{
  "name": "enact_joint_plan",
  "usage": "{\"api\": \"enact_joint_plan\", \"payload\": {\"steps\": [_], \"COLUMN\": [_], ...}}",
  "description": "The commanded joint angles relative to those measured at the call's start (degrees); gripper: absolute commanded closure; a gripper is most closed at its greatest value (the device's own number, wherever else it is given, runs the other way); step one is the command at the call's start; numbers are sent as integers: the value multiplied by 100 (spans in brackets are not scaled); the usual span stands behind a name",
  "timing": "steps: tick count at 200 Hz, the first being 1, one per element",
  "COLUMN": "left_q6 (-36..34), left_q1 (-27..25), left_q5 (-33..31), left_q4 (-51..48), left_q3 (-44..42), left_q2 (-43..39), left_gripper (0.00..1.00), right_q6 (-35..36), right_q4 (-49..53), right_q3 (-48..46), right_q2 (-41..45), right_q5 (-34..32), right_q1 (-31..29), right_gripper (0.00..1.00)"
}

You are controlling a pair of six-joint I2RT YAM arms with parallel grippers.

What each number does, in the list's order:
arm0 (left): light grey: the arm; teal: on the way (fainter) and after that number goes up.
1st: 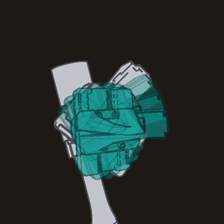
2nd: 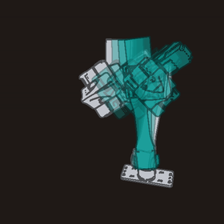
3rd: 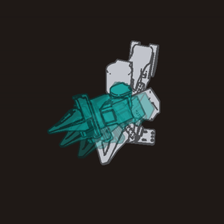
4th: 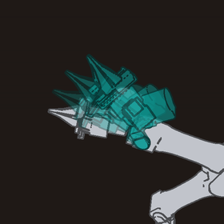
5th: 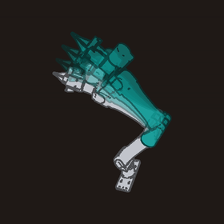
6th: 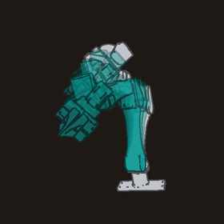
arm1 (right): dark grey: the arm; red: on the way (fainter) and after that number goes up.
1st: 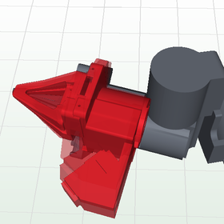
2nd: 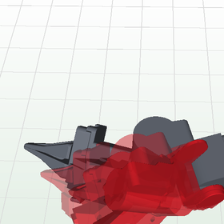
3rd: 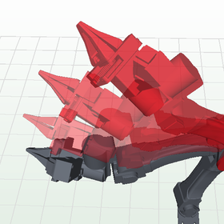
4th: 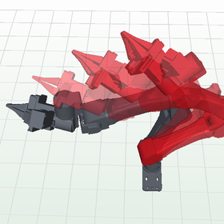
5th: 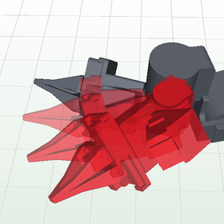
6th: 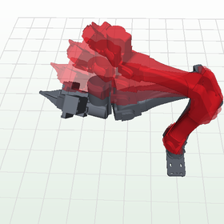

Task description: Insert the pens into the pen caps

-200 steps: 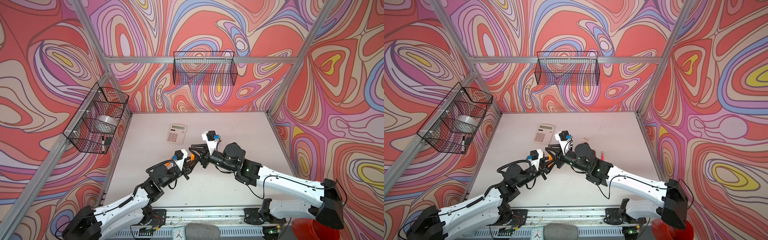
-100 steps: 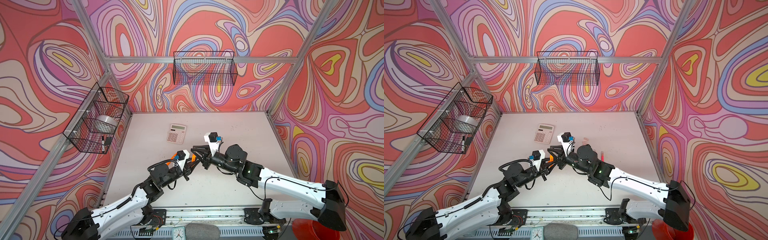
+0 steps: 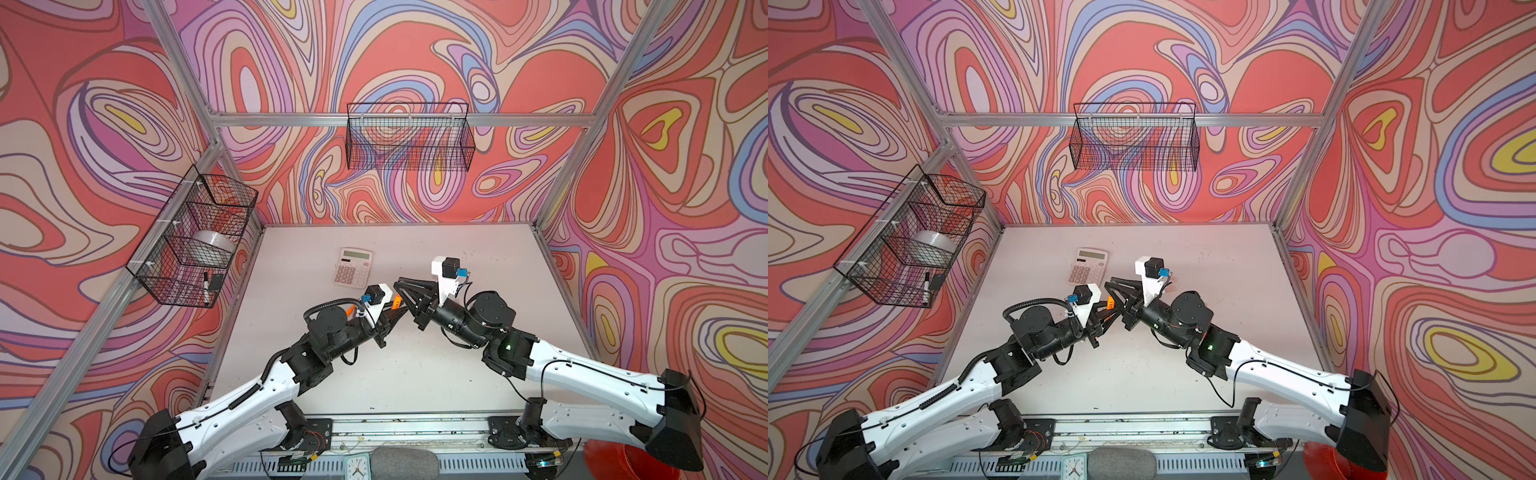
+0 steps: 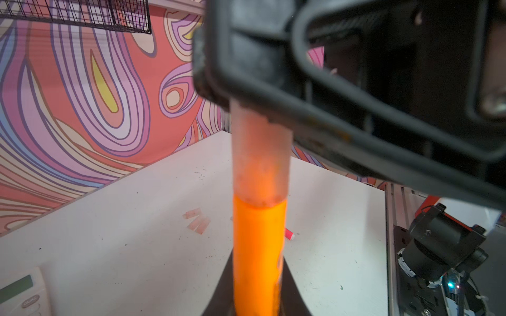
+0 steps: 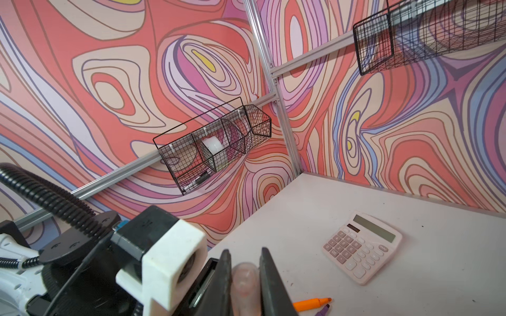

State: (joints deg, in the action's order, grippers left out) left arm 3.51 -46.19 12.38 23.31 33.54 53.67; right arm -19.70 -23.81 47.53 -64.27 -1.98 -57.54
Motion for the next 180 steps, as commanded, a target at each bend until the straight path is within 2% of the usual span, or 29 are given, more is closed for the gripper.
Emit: {"api": "enact_joint_plan", "payload": {"steps": [1, 37, 74, 130, 180], "left_q6": [-109, 15, 852, 669, 489], "left_q1": [125, 370, 1163, 1218, 1284], "left_q5": [-786, -1114, -670, -501, -731], "left_q4": [1439, 1632, 1911, 2022, 2170], "left_q3": [814, 1083, 1193, 1488, 1691], "left_q2": [55, 196, 297, 320, 183], "left_gripper": [100, 100, 100, 100, 100], "right_q6": [-372, -372, -457, -626, -875], "right_q4": [1458, 1506, 1582, 1601, 1211], "right_q3": [-536, -858, -1089, -1305, -1476], "right_q2": [-227, -163, -264, -522, -828], "right_q5": [1156, 1119, 1193, 1051, 1030], "right_q1": [-435, -460, -518, -634, -791], "right_gripper": [100, 100, 100, 100, 100]}}
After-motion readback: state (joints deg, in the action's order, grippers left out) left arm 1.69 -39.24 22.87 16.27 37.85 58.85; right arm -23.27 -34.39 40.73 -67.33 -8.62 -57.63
